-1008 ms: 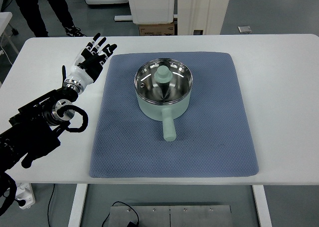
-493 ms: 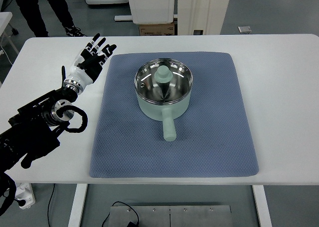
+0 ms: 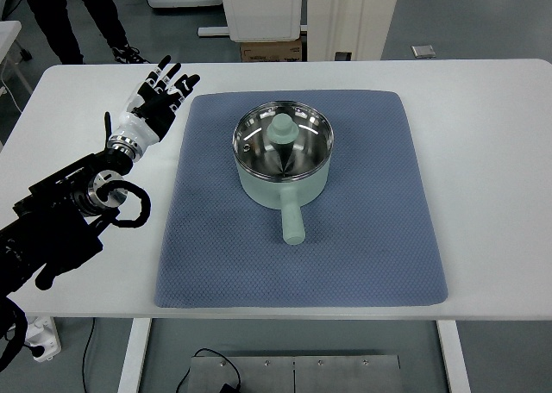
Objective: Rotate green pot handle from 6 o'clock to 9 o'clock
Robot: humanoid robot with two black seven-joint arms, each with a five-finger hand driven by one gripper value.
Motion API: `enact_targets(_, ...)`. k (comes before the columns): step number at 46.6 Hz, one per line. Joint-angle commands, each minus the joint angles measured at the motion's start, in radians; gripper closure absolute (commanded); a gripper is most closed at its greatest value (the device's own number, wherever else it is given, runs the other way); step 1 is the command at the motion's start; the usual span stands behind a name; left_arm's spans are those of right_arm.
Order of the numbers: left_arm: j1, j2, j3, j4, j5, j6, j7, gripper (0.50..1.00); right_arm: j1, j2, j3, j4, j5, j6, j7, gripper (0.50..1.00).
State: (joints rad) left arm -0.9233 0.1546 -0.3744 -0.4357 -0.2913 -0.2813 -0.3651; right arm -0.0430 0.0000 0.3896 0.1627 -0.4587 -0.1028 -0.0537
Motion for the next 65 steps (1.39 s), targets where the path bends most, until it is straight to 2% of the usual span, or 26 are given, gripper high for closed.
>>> enact_targets(1, 0.0, 0.0, 0.0, 0.0, 0.0, -0.001, 0.0, 0.5, 0.0, 0.0, 0.0, 0.0, 0.0, 0.0, 0.0, 0.5)
enact_targets(23, -0.017, 0.034, -0.005, -0.001, 0.024, -0.01, 0.0, 0.5, 0.0, 0.0, 0.0, 0.0, 0.0, 0.0, 0.0, 0.5)
enact_targets(34, -0.025, 0.071, -0.003, -0.037, 0.027, -0.012, 0.0, 0.5, 0.0, 0.0, 0.0, 0.0, 0.0, 0.0, 0.0, 0.5)
enact_targets(42, -0.031, 0.143, -0.003, -0.167, 0.078, -0.003, -0.008, 0.5, 0.0, 0.0, 0.0, 0.0, 0.0, 0.0, 0.0, 0.5)
enact_targets(50, -0.046, 0.221, -0.003, -0.32, 0.176, 0.005, -0.067, 0.5, 0.0, 0.0, 0.0, 0.0, 0.0, 0.0, 0.0, 0.5)
enact_targets(65, -0.088, 0.341, 0.002, -0.529, 0.251, 0.007, -0.072, 0.5, 0.0, 0.0, 0.0, 0.0, 0.0, 0.0, 0.0, 0.5)
